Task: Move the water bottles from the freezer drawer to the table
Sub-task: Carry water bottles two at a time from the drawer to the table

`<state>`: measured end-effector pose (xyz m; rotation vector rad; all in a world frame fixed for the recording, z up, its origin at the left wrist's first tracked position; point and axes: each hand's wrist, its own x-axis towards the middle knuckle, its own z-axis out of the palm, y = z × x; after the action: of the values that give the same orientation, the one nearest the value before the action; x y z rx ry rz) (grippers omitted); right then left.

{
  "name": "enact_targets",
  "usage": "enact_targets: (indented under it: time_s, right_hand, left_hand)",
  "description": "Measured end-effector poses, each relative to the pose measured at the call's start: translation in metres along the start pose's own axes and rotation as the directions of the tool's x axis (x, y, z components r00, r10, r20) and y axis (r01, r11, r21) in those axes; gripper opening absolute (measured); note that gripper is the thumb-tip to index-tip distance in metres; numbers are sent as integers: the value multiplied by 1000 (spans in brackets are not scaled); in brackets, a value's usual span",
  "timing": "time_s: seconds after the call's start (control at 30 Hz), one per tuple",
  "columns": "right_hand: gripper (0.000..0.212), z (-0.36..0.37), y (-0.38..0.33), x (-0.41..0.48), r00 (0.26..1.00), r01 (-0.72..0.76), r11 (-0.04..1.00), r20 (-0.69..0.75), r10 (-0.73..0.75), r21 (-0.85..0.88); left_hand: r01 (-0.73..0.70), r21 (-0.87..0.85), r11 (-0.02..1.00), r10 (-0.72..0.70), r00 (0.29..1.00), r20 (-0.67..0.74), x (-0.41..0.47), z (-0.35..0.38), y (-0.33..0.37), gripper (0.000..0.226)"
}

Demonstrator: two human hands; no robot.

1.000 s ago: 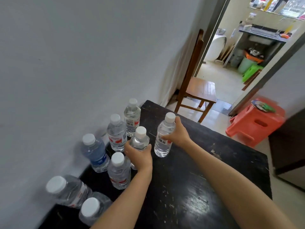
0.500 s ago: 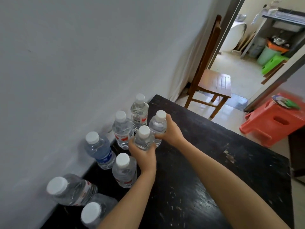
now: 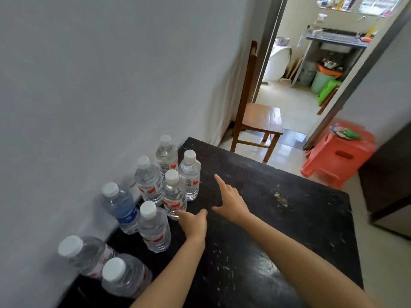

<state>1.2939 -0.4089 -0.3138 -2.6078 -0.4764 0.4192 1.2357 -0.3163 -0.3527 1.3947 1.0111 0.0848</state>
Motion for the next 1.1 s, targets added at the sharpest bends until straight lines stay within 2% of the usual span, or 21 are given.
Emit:
enact_targets:
  time_s: [0.13, 0.27, 0.4, 0.5, 0.6, 0.7, 0.77, 0.83, 1.1]
  right_hand:
    - [92, -4, 21, -45, 999, -29, 998, 23, 30, -57]
    - [87, -9, 43, -86, 995, -54, 991, 76, 63, -119]
    - [84, -11, 57, -122, 993, -94, 992, 62, 99, -87]
    - [83, -7, 67, -155, 990, -111, 990, 76, 118, -90]
    - [83, -6, 73, -191, 984, -154, 980, 68, 163, -124]
    - [81, -12, 74, -223, 977, -214, 968, -15, 214, -131]
    - [80, -16, 71, -244, 964, -264, 953, -87, 253, -147]
    - [78, -21, 67, -260, 946, -311, 936, -149, 288, -165]
    - [75, 1, 13, -327, 820, -525, 843, -331, 467, -113]
  left_hand:
    - [-43, 115, 992, 26, 989, 148, -29, -17, -7, 74]
    - [-146, 199, 969, 108, 975, 192, -53, -40, -13, 70]
    - [-252, 339, 907, 182, 957, 226, -81, -62, -27, 69]
    - [-394, 533, 749, 299, 919, 258, -102, -80, -40, 68]
    - [-537, 702, 468, 414, 835, 363, -114, -101, -45, 70]
    - [-634, 740, 224, 484, 732, 480, -118, -112, -39, 69]
    - [-684, 721, 114, 486, 671, 560, -119, -116, -32, 69]
    - [-712, 697, 80, 465, 646, 606, -119, -118, -26, 68]
    - [-852, 519, -76, 463, 431, 775, -113, -160, -10, 67]
